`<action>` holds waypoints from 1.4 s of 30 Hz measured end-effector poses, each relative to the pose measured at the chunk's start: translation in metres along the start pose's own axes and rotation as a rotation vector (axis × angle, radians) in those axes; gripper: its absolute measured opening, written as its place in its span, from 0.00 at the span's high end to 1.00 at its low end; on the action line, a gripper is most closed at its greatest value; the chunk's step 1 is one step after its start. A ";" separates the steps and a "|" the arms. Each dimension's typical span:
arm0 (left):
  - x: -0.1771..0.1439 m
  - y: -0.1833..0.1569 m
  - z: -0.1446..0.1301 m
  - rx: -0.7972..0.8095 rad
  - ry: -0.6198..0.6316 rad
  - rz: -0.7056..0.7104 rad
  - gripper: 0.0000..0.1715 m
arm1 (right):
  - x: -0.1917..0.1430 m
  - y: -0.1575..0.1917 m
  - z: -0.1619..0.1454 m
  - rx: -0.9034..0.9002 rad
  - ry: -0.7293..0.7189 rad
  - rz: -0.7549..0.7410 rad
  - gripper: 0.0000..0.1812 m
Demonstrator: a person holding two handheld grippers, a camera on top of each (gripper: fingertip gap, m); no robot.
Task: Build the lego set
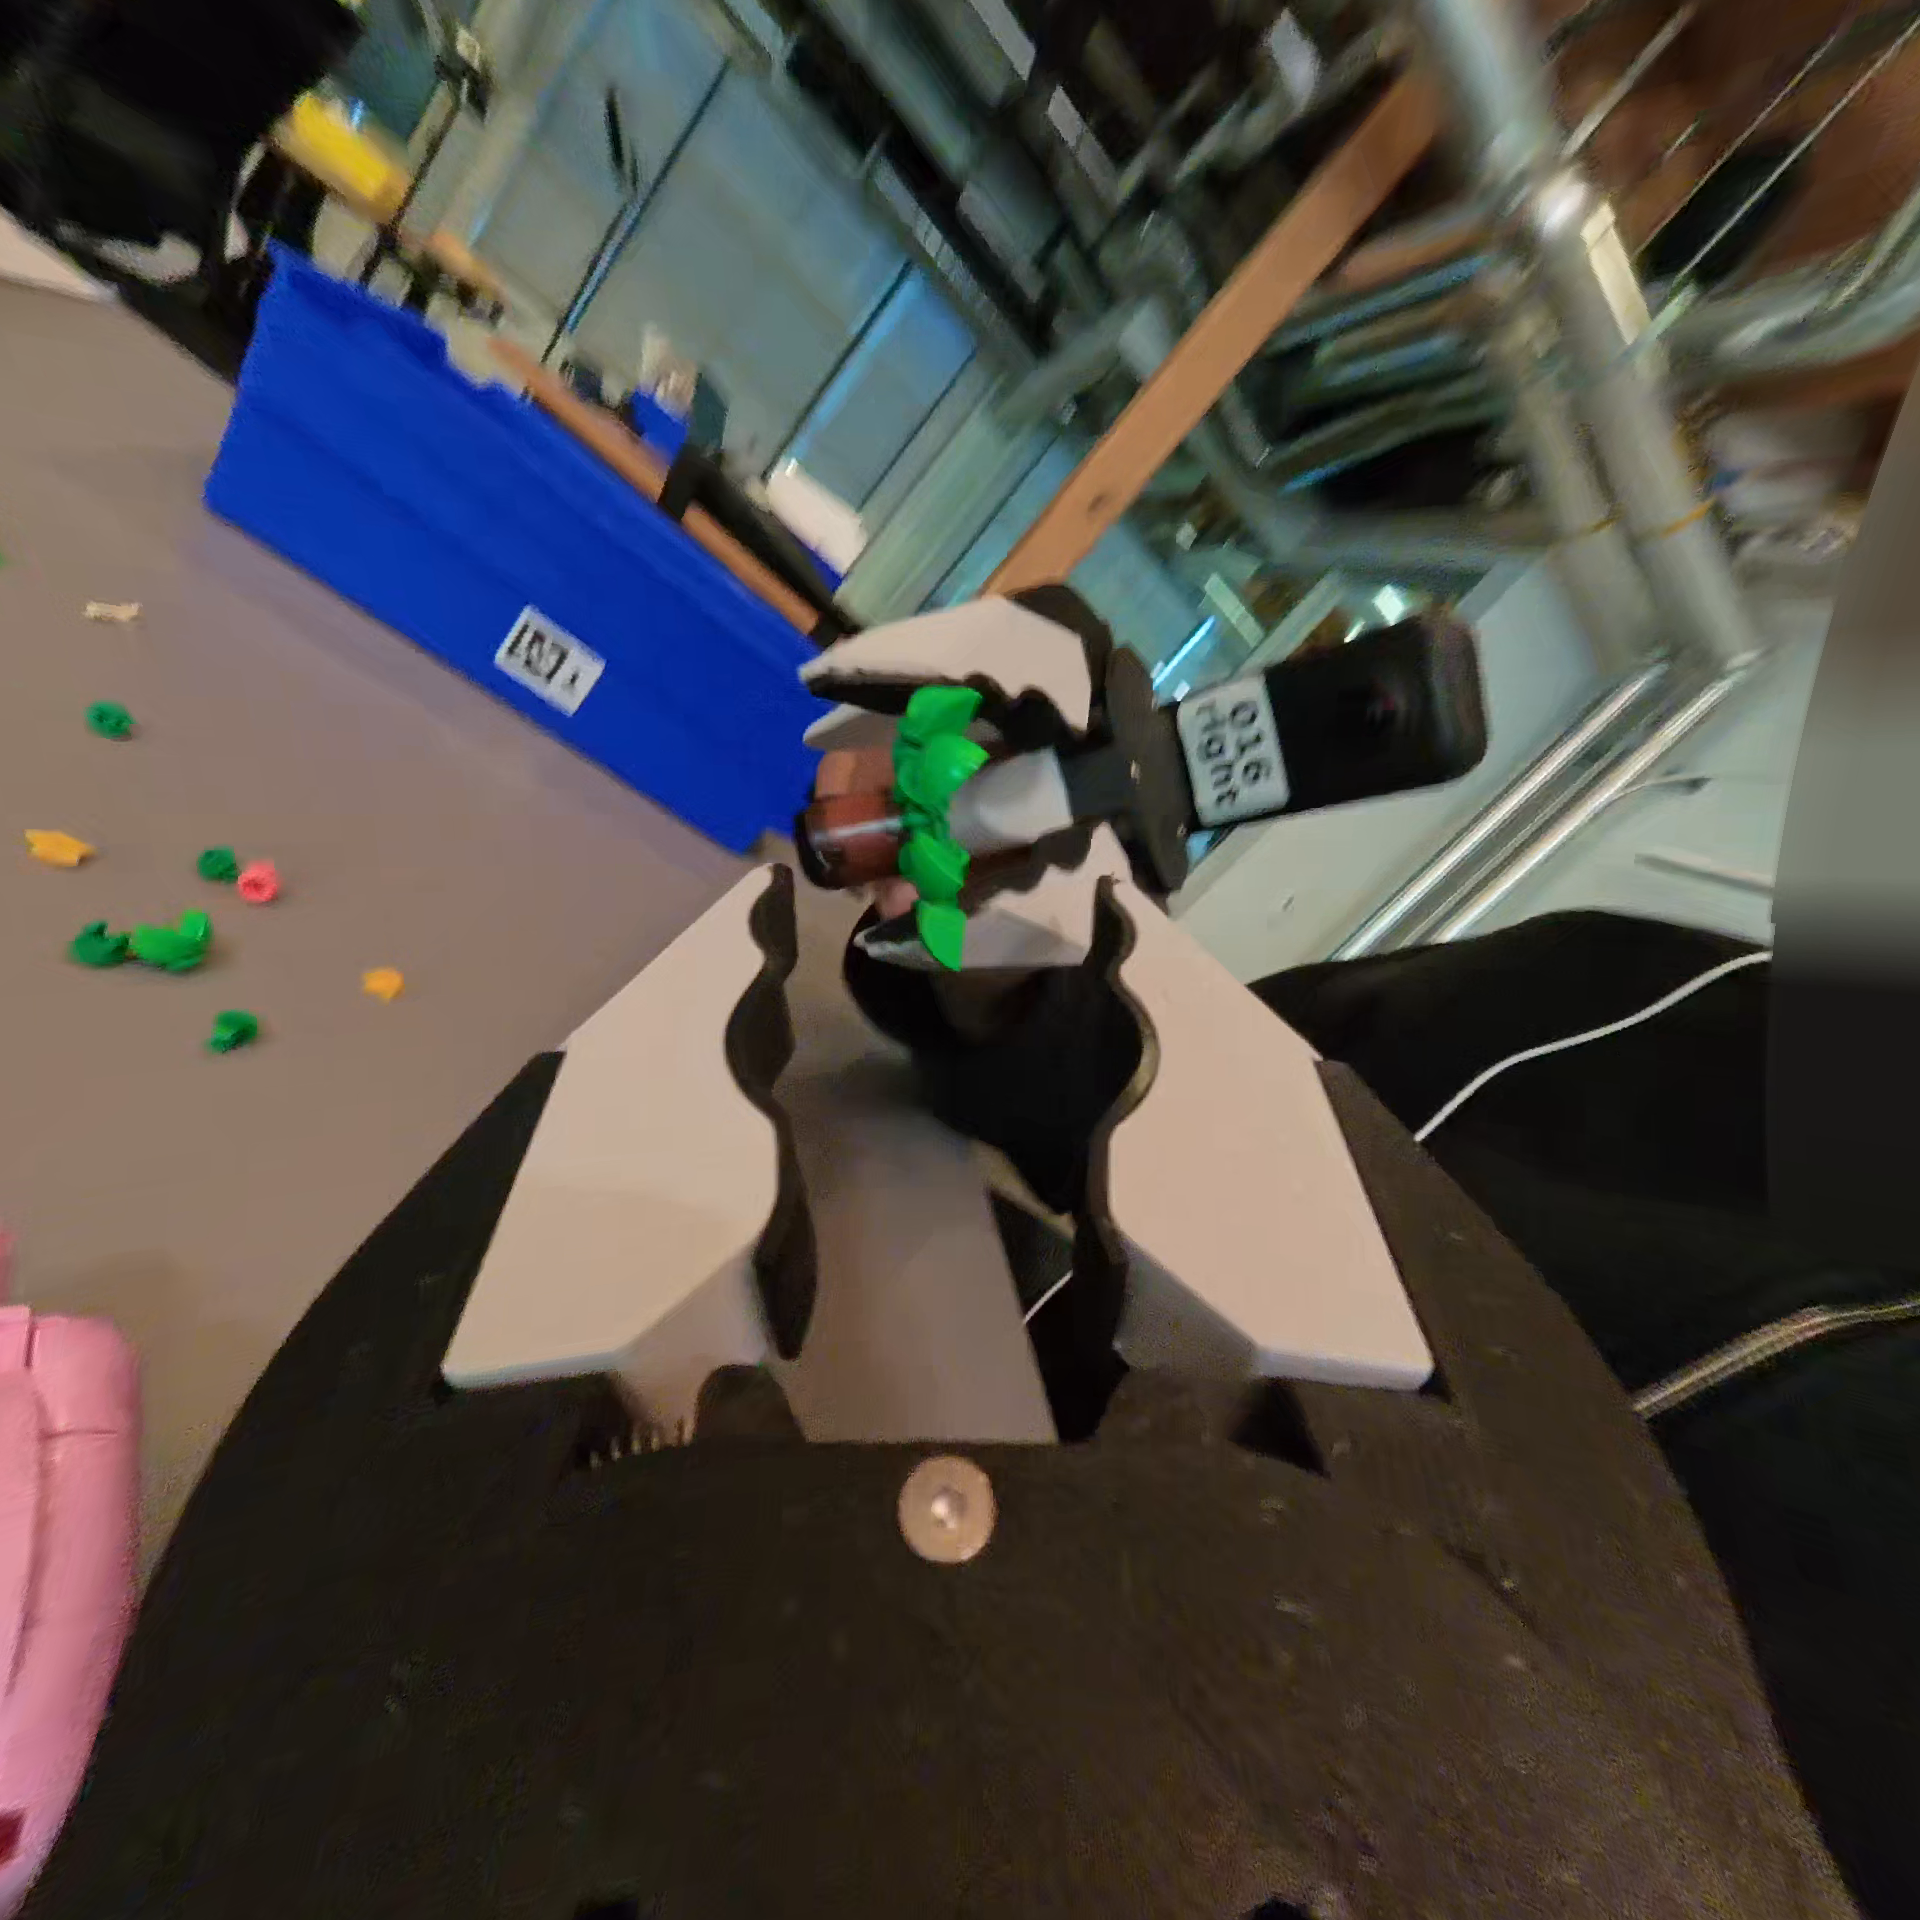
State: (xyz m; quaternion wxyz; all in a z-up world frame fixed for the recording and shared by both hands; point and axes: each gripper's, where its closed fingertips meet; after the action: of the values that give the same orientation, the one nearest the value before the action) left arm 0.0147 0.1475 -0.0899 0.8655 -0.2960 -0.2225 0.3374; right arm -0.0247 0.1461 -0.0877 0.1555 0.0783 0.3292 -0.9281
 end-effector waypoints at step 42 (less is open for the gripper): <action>-0.027 0.035 -0.005 0.543 0.214 0.429 0.89 | 0.007 0.018 0.009 0.646 -0.346 0.692 0.97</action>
State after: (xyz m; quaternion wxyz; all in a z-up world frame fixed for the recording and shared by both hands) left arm -0.0167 0.1470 -0.1213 0.8403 -0.1291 0.0342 0.5253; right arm -0.0259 0.1254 -0.0927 0.4741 0.0719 -0.0505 -0.8761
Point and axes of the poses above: each gripper's, where its closed fingertips meet, x out along the fingers, z out of its top, y = z × x across the jaws, and after that the axes turned 1 degree about z, right-handed
